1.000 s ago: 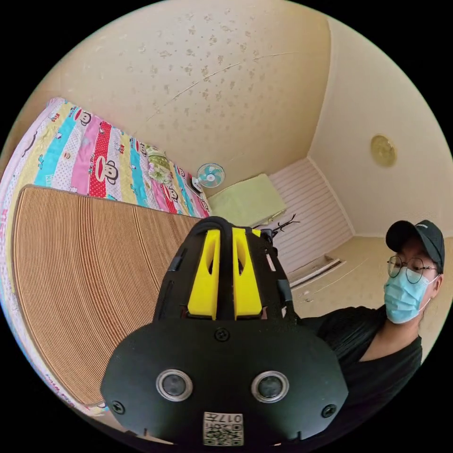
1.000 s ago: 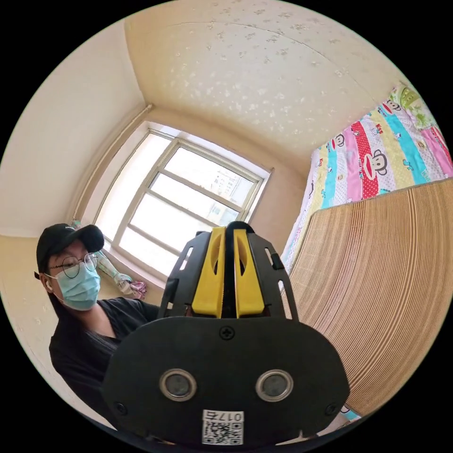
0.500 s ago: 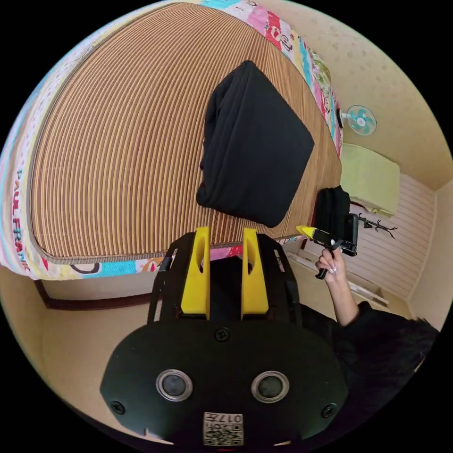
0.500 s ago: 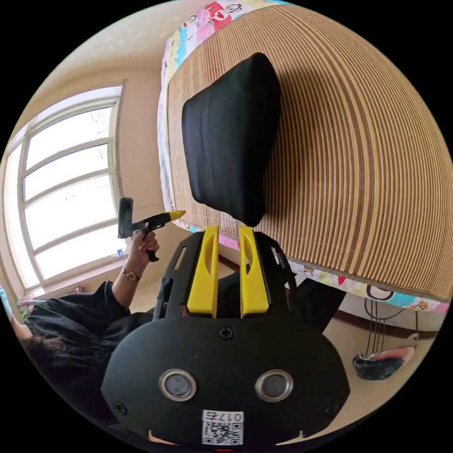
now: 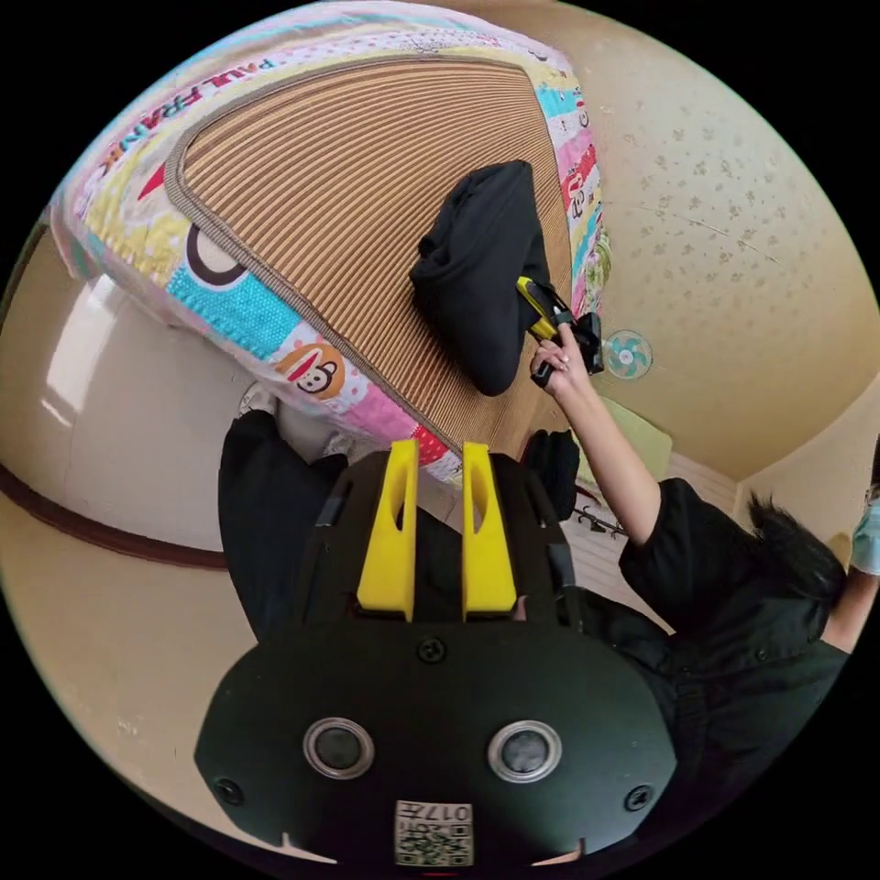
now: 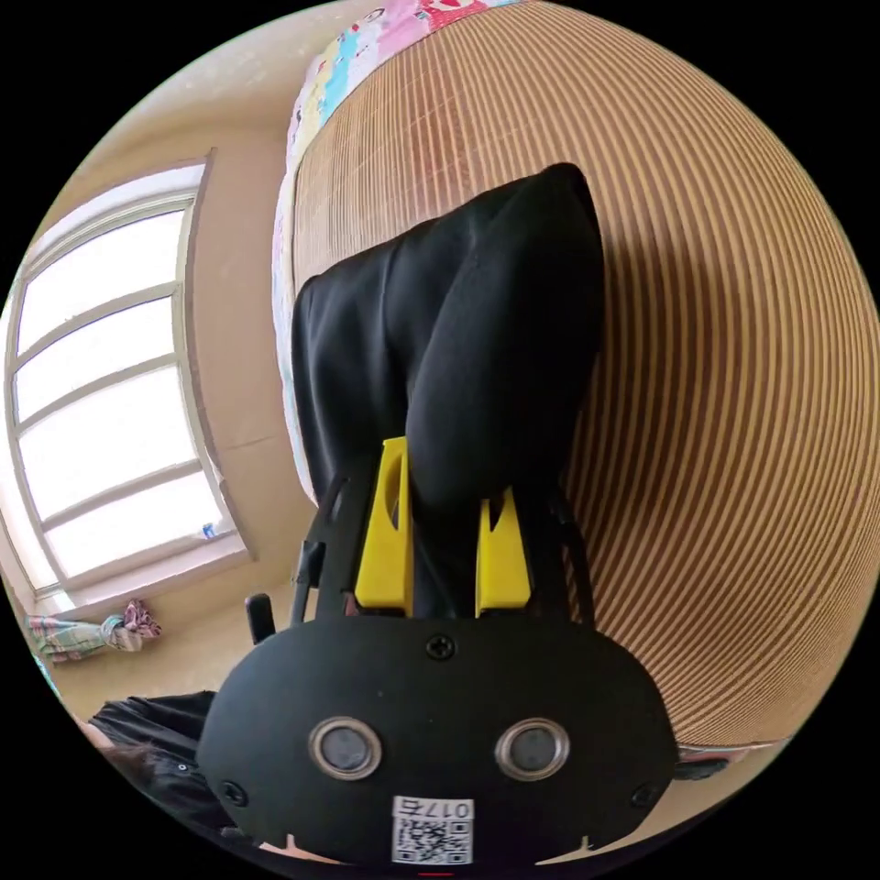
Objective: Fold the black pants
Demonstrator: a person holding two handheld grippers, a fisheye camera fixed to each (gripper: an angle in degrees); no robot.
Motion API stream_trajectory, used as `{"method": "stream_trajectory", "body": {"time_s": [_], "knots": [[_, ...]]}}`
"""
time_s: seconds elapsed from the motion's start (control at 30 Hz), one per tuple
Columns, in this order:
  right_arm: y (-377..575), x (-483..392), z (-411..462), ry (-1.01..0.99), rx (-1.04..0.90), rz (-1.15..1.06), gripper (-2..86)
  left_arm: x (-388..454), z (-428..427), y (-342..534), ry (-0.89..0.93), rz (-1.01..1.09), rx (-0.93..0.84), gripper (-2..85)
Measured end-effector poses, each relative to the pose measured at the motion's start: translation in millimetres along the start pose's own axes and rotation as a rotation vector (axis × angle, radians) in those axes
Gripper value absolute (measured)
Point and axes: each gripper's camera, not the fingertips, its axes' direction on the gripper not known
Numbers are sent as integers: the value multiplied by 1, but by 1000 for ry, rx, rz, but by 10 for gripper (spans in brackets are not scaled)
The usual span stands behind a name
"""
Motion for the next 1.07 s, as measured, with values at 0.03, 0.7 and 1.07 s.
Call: {"method": "stream_trajectory", "body": {"time_s": [0.03, 0.7, 1.07], "knots": [[-11, -29, 29, 1, -34, -17, 89, -6, 0, 4, 9, -14, 19, 73], [205, -112, -84, 759, -47, -614, 10, 107, 199, 13, -475, 490, 237, 48], [497, 49, -440, 1259, 863, 100, 12, 296, 484, 91, -522, 1117, 255, -8]]}}
